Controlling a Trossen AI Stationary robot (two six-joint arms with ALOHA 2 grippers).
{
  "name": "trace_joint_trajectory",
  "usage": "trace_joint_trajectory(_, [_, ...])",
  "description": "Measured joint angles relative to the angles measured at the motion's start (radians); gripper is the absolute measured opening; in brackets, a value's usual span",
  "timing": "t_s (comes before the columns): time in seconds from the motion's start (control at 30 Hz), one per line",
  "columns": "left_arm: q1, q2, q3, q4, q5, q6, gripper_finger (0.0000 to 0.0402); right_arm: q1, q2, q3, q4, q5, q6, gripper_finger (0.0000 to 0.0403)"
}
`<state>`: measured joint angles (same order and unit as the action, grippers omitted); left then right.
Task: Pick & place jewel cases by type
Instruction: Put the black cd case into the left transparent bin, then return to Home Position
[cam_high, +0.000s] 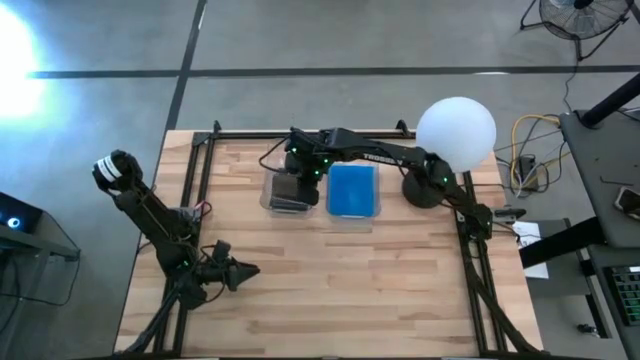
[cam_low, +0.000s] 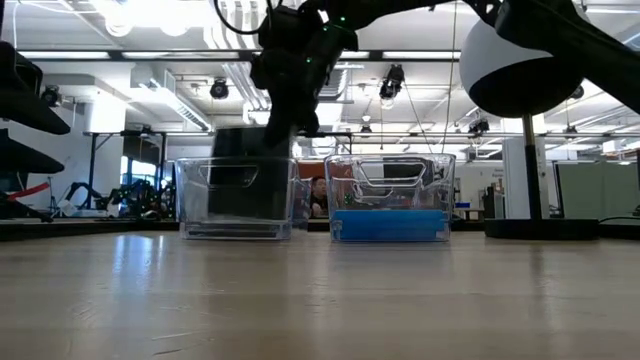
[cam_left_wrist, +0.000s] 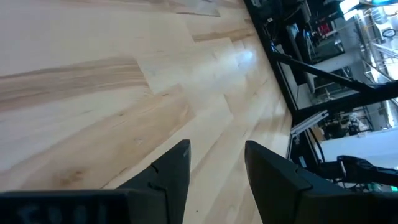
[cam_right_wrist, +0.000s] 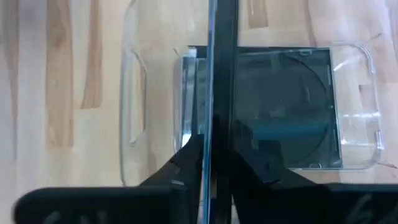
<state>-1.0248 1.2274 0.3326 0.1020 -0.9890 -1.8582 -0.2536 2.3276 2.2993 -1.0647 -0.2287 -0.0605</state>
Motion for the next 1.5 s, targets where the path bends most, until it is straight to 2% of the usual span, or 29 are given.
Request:
trace_joint_trajectory(0.13, [0.004, 0.000, -0.008, 0.000, 0.000, -0.016, 0.0135, 0.001, -0.002, -0.003, 0.004, 0.012, -0.007, 0.0112])
trace_joint_trajectory(0.2, [0.004, 0.000, -0.010, 0.000, 0.000, -0.030, 0.0135, 0.003, -0.002, -0.003, 0.008, 0.102, -0.016, 0.0140])
trace_joint_trajectory(0.23, [0.004, 0.000, -0.010, 0.000, 0.000, -0.030, 0.0135, 0.006, -0.002, 0.000, 0.016, 0.183, -0.016, 0.0152])
trace_joint_trajectory(0.33, [0.004, 0.000, -0.010, 0.001, 0.000, -0.030, 0.0135, 0.022, -0.002, 0.016, 0.055, 0.522, 0.024, 0.0184])
trace_joint_trajectory(0.43, [0.004, -0.001, -0.010, 0.001, 0.000, -0.031, 0.0135, 0.040, -0.003, 0.025, 0.113, 0.800, 0.019, 0.0203])
trace_joint_trajectory(0.5, [0.004, -0.001, -0.010, 0.002, 0.000, -0.032, 0.0135, 0.056, -0.003, 0.036, 0.138, 0.962, 0.016, 0.0210])
trace_joint_trajectory(0.57, [0.004, -0.001, -0.010, 0.002, 0.000, -0.034, 0.0135, 0.077, -0.010, 0.045, 0.172, 1.045, 0.014, 0.0215])
trace_joint_trajectory(0.87, [0.005, -0.001, -0.010, 0.002, 0.000, -0.032, 0.0135, 0.214, -0.093, 0.052, 0.256, 1.017, -0.033, 0.0217])
trace_joint_trajectory(0.9, [0.007, -0.001, -0.010, 0.002, 0.000, -0.032, 0.0135, 0.232, -0.108, 0.052, 0.254, 0.975, -0.035, 0.0217])
trace_joint_trajectory(0.97, [0.009, -0.001, -0.010, 0.002, 0.000, -0.032, 0.0135, 0.262, -0.146, 0.052, 0.233, 0.824, -0.010, 0.0216])
trace_joint_trajectory(1.03, [0.014, -0.001, -0.010, 0.002, 0.000, -0.032, 0.0135, 0.280, -0.185, 0.052, 0.203, 0.653, 0.100, 0.0216])
trace_joint_trajectory(1.07, [0.017, -0.001, -0.010, 0.002, 0.000, -0.032, 0.0135, 0.288, -0.203, 0.049, 0.184, 0.601, 0.146, 0.0216])
trace_joint_trajectory(1.1, [0.020, -0.001, -0.010, 0.002, 0.000, -0.032, 0.0135, 0.296, -0.220, 0.042, 0.153, 0.581, 0.170, 0.0216])
trace_joint_trajectory(1.17, [0.028, -0.001, -0.010, 0.002, -0.006, -0.030, 0.0135, 0.319, -0.254, 0.012, 0.085, 0.611, 0.194, 0.0216])
trace_joint_trajectory(1.23, [0.039, -0.001, -0.010, 0.002, -0.007, -0.021, 0.0135, 0.356, -0.293, -0.059, 0.042, 0.674, 0.237, 0.0216])
trace_joint_trajectory(1.33, [0.053, -0.001, -0.009, 0.002, -0.007, 0.002, 0.0135, 0.429, -0.376, -0.234, 0.040, 0.693, 0.344, 0.0216])
trace_joint_trajectory(1.5, [0.063, -0.001, -0.008, 0.002, -0.007, 0.009, 0.0135, 0.566, -0.584, -0.615, 0.200, 0.761, 0.574, 0.0209])
